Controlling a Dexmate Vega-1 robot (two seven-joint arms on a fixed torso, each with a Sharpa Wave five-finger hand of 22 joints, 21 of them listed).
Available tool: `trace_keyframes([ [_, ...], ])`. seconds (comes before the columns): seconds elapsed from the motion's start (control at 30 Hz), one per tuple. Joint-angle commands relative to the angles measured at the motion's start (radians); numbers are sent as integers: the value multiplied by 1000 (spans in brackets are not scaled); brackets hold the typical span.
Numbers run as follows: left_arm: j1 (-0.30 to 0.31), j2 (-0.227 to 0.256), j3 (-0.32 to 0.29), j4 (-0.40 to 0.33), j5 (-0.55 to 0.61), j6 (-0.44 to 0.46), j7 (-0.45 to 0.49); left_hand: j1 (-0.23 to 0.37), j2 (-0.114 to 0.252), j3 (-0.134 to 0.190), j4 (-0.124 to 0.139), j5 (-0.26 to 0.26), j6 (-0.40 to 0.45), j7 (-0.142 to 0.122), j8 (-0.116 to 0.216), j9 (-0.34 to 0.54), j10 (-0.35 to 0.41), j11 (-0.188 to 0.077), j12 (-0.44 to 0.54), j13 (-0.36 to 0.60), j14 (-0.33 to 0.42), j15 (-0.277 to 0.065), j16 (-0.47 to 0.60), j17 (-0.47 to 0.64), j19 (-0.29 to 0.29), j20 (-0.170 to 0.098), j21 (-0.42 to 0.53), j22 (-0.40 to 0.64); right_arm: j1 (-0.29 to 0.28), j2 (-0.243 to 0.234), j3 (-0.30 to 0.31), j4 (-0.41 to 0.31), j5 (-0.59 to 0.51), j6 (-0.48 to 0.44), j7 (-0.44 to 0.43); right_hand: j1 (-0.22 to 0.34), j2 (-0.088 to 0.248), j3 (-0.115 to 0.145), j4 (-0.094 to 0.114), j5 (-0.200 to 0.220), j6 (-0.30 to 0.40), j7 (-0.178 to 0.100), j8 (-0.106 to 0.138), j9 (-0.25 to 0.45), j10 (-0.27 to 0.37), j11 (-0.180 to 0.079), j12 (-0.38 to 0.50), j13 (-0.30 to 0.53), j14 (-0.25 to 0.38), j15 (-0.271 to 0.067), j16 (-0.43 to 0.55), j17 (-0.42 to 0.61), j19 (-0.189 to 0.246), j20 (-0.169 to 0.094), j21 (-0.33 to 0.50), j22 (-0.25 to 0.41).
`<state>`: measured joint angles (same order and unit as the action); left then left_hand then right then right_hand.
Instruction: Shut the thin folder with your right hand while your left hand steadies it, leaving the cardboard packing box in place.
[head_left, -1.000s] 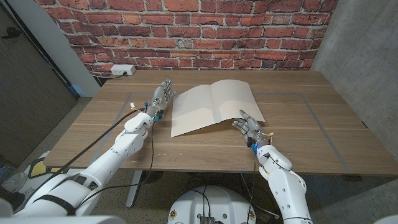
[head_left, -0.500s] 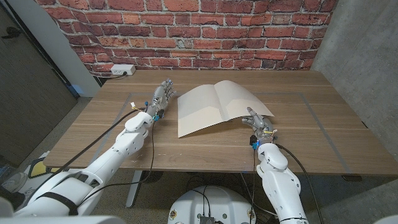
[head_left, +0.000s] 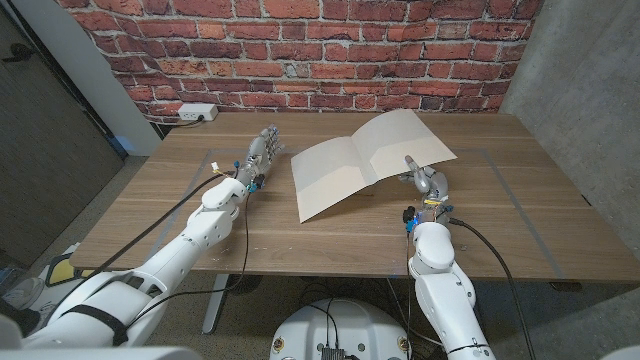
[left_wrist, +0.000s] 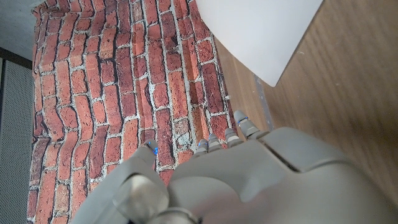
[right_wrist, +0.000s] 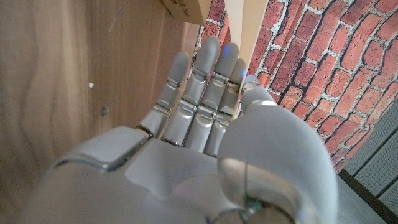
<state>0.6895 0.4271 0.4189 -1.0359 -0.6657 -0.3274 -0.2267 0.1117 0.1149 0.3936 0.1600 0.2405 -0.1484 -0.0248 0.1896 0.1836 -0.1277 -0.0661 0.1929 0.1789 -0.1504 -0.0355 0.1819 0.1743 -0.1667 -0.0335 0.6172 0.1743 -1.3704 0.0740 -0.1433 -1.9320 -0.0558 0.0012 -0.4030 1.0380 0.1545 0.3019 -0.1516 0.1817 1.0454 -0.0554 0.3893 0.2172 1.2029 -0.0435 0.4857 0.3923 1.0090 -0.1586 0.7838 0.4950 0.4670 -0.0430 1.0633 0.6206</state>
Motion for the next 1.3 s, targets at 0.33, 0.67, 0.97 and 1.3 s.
trace_keyframes([
  [0.33,-9,-7,6,-5,-7,12,-27,1,22,1,-4,1,0,-3,2,1,-4,3,5,4,-8,-14,3,2,-1,-41,-4,5,38,-63,-50,3,26,150,-39,22,4,6,1,1,19,13,9,-1,12,11,12,18,21,-63,-7,-1,-8,-75,29,-6],
  [0.67,4,-1,6,-32,-12,13,-30,3,15,-1,-8,0,5,-5,3,1,8,13,9,4,1,-5,5,1,5,-35,-8,4,62,-91,-71,6,37,219,-55,24,3,13,3,0,20,11,9,-4,10,9,14,28,21,-63,-19,-1,-14,-76,42,-12],
  [0.97,23,4,3,-60,-24,19,-35,5,12,-1,-10,-2,9,-5,4,1,14,13,11,4,9,-1,7,1,11,-37,-9,4,79,-114,-93,9,66,284,-58,26,1,18,5,0,22,12,10,-4,7,2,16,37,23,-64,-28,0,-24,-77,52,-19],
  [1.3,45,13,1,-103,-38,16,-54,11,-3,-5,-20,-5,22,-1,8,1,32,20,16,4,28,4,10,1,23,-30,-11,4,99,-139,-123,-8,103,326,-52,25,-4,22,5,-1,28,10,13,-3,6,4,18,45,27,-63,-36,1,-29,-80,62,-25],
])
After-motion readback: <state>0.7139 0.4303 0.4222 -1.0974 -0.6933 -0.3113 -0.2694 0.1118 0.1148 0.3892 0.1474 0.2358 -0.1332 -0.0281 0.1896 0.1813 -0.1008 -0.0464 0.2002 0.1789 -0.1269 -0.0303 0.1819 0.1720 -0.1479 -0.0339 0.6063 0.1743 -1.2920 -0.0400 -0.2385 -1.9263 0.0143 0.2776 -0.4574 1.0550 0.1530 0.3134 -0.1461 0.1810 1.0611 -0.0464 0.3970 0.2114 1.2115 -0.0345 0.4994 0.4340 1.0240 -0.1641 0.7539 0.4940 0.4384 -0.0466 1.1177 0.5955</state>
